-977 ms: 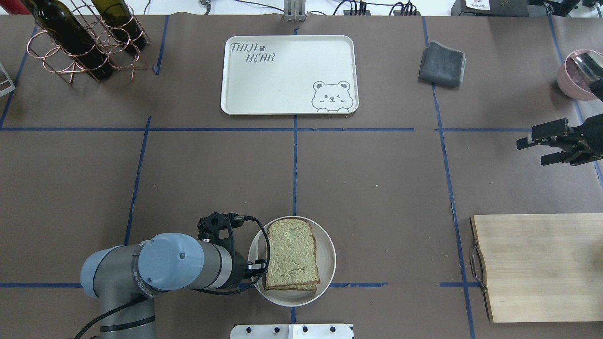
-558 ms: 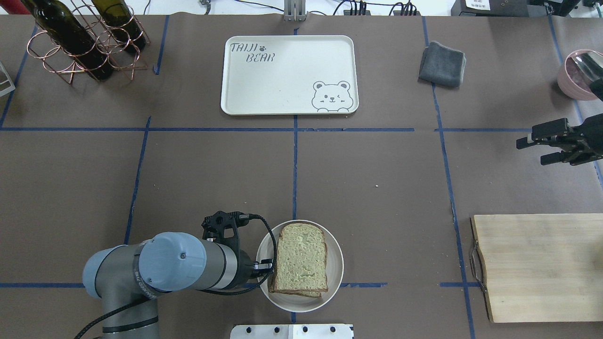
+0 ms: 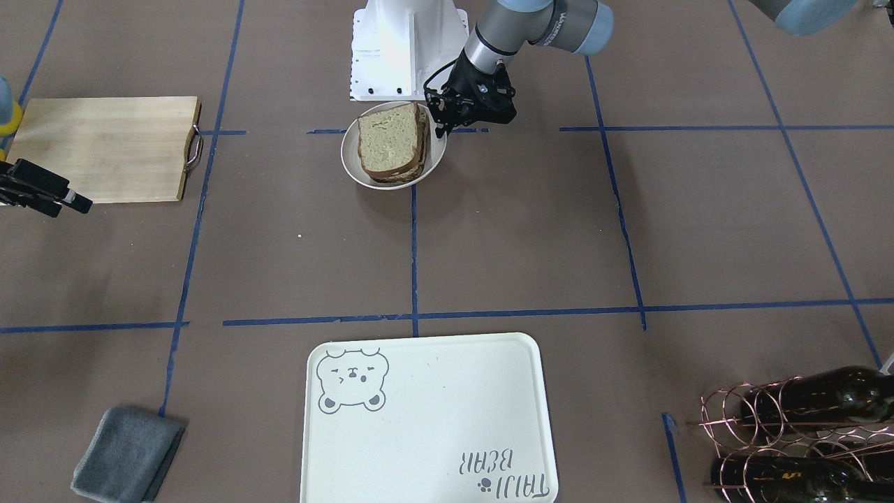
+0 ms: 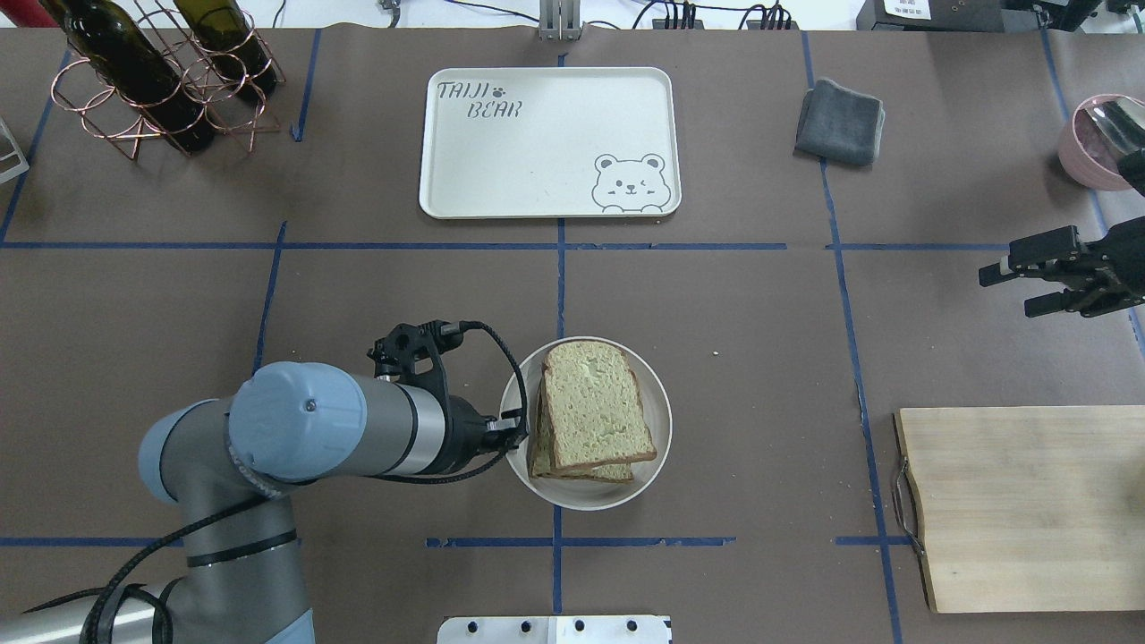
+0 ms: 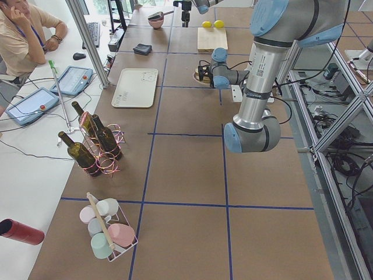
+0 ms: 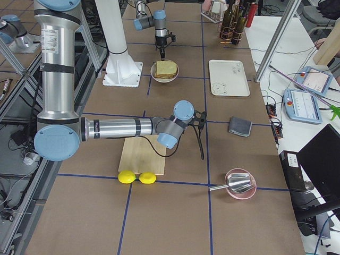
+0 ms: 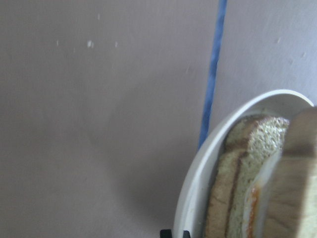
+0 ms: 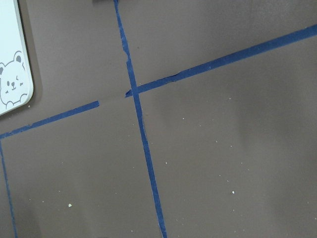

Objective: Make sandwich and place on tray
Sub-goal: 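Carry the plate with the left gripper onto the bear-print tray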

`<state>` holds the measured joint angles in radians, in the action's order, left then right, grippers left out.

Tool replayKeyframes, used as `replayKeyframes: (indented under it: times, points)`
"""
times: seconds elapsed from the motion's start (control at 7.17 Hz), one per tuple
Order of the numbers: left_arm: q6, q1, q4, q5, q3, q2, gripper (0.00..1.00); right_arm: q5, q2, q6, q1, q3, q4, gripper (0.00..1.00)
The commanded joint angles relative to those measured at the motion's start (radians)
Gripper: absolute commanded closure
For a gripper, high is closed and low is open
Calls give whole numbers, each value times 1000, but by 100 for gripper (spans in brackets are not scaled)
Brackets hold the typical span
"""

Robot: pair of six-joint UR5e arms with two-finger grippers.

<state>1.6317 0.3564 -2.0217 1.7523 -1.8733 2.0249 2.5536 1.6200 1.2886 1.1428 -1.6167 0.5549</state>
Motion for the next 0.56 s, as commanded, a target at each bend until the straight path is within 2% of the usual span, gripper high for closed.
replayKeyframes:
  times: [0.0, 0.28, 0.42]
  points:
    - [156, 119, -76, 3, 118, 65, 100, -1, 0, 0, 0, -2, 0, 0]
    - [310, 214, -75, 12, 266, 168, 100, -3, -3, -8, -2, -3, 2, 0]
    - [367, 267, -77, 66, 387, 235, 100, -7, -3, -12, -2, -3, 2, 0]
